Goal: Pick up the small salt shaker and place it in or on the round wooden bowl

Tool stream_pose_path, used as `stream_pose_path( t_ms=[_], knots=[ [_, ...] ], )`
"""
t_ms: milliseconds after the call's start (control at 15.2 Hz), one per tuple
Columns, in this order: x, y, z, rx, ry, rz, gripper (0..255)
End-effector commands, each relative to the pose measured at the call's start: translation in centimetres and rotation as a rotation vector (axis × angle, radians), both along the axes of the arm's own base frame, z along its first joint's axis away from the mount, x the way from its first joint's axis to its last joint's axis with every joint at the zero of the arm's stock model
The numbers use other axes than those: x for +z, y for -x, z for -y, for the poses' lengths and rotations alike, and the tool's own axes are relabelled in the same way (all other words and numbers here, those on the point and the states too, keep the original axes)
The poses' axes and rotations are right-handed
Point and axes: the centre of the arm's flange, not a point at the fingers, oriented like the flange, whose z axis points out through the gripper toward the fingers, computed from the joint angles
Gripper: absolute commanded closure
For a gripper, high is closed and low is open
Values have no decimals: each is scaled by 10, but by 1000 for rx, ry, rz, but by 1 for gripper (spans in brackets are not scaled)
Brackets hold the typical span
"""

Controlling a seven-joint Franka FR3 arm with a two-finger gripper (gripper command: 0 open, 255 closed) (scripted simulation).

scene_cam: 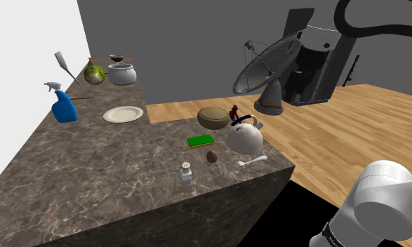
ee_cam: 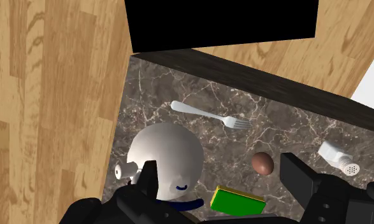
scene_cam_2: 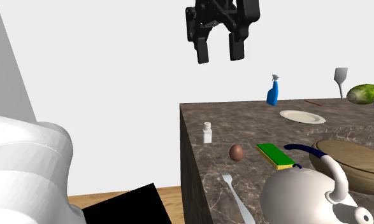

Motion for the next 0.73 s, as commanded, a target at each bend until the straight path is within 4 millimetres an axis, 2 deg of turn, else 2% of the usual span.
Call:
stream_pose_path(
  t_ms=[0, 660],
  knots=[
    [0, 0, 0, 0, 0, 0, 0],
    [-81, -39, -99, -53, 16, 46, 0]
  ],
)
